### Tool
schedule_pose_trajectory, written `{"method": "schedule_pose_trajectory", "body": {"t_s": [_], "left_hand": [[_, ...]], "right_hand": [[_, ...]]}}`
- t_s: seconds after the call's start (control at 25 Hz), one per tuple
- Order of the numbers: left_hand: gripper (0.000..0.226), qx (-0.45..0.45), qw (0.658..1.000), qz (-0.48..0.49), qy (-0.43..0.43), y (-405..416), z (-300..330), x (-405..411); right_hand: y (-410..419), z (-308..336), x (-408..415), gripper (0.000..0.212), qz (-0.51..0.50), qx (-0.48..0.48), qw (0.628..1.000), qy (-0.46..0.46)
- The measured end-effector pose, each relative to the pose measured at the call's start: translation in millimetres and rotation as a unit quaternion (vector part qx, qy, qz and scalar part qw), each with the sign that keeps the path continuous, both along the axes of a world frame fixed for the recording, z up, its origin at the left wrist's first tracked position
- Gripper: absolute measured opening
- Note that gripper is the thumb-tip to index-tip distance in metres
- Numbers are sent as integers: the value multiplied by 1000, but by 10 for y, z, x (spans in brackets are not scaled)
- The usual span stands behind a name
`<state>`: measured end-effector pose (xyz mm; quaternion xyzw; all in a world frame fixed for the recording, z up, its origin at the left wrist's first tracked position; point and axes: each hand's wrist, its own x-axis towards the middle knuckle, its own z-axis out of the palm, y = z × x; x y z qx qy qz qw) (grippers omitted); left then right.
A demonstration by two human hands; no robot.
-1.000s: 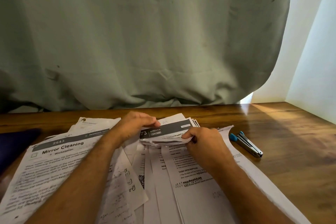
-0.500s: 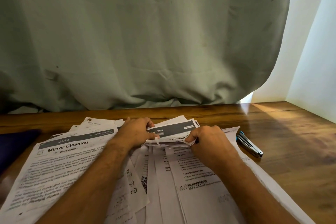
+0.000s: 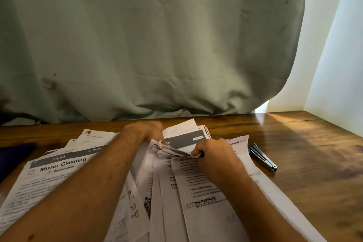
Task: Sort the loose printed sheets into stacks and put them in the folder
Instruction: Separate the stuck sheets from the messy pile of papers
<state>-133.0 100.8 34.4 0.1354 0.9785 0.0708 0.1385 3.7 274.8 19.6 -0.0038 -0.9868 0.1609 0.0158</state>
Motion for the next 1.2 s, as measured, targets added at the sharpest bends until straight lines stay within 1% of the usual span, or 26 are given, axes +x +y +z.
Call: {"method": "schedule_pose_trajectory", "body": {"t_s": [0.08,0.12,0.2,0.24,0.28,0.32,0.44,0.52,0.56,0.6,0.68,0.72,0.76,0.8,0.84,0.88,0.92,0.96,1.04,1.08,1.2], "left_hand": [[41,22,1000,-5,-4,30,37,-2],[42,32,999,-11,17,53,57,1],[42,12,992,-32,122,119,88,-3],[40,-6,983,-43,180,155,89,-7],[41,-21,974,-52,220,185,69,-16],[44,-33,969,-58,236,203,32,-23],[66,-34,974,-58,215,122,-146,-34],[80,3,983,-34,180,8,-244,-13],[81,33,985,-15,169,-40,-277,6],[78,75,983,13,168,-85,-309,28],[63,170,964,81,187,-203,-346,98],[54,196,956,102,191,-298,-348,130],[44,200,955,114,185,-411,-339,164],[36,193,958,121,175,-532,-324,208],[30,183,960,127,168,-662,-303,254],[28,173,962,132,165,-789,-273,308],[29,164,963,136,163,-908,-233,359],[31,156,964,142,163,-1017,-190,412],[41,139,962,175,160,-1273,-113,545],[50,126,959,198,156,-1411,-90,606],[84,61,957,252,128,-1786,-112,748]], "right_hand": [[-10,14,4,30,3,9,1000,-7],[-7,16,18,29,1,12,1000,2],[15,27,54,24,-9,15,999,42],[30,35,78,22,-14,18,998,58],[43,44,96,22,-14,21,997,66],[52,51,108,22,-12,24,997,67],[47,61,94,24,-5,25,998,52],[47,57,52,24,2,31,999,30],[52,53,30,25,3,33,999,19],[61,41,7,24,3,33,999,16],[65,18,-22,25,2,24,999,41],[57,4,-21,31,1,11,998,63],[47,-7,-16,42,-3,-4,996,86],[34,-10,-10,54,-11,-14,994,106],[15,-1,-7,62,-22,-19,992,119],[-12,28,-18,63,-31,-26,991,127],[-45,60,-39,58,-36,-36,990,128],[-83,96,-66,49,-33,-46,991,124],[-234,167,-119,31,-14,-68,992,102],[-333,196,-143,30,-3,-77,993,91],[-666,220,-223,38,29,-83,994,69]]}}
